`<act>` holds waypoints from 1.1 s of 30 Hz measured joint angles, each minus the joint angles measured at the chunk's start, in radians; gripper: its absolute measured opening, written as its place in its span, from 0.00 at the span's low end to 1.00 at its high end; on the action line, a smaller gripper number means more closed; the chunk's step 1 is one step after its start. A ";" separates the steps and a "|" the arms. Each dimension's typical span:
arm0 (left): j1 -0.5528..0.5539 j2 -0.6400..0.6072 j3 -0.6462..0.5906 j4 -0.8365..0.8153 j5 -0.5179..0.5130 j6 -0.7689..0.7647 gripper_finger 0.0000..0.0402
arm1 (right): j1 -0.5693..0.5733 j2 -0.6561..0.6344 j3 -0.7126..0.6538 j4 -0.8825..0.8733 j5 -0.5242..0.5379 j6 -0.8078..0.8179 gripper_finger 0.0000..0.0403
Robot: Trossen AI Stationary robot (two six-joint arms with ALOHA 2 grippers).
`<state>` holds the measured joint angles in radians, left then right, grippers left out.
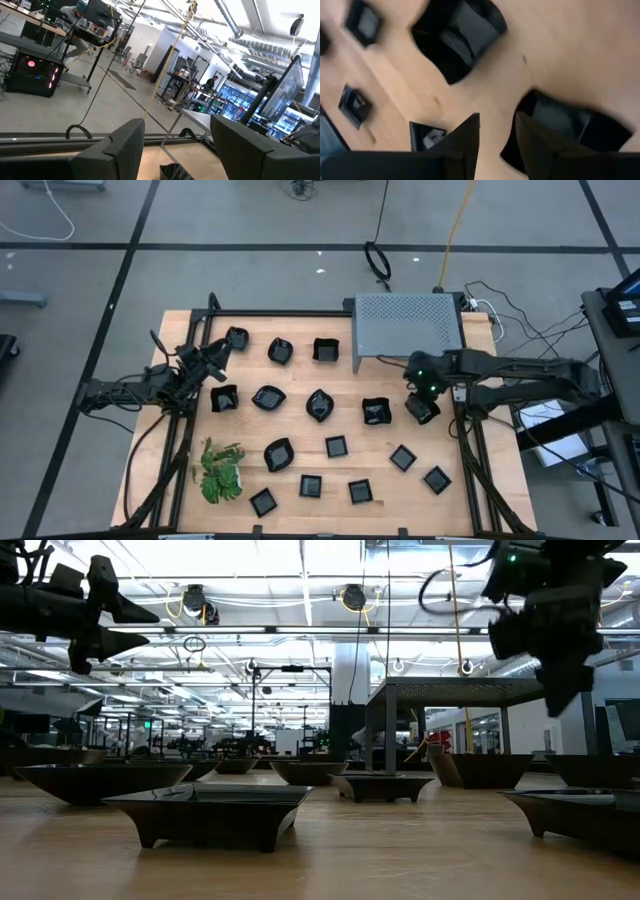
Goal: Pick & Place Mini shaped plates
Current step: Put the distorted square plate on the shelf
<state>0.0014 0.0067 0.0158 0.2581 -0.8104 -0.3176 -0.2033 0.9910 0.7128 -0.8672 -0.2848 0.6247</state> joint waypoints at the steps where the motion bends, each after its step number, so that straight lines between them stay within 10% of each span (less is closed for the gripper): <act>1: 0.000 0.000 0.000 0.000 0.000 0.000 0.57 | 0.011 0.020 0.000 0.002 0.001 0.039 0.28; 25: 0.000 0.000 0.000 0.000 0.000 0.000 0.57 | 0.159 0.366 0.000 0.025 0.258 0.034 0.28; 33: 0.000 0.000 0.000 0.000 0.000 0.000 0.57 | 0.212 0.371 0.000 0.023 0.259 0.006 0.09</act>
<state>0.0013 0.0067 0.0156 0.2579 -0.8104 -0.3176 0.0091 1.3621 0.7132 -0.8440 -0.0261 0.6303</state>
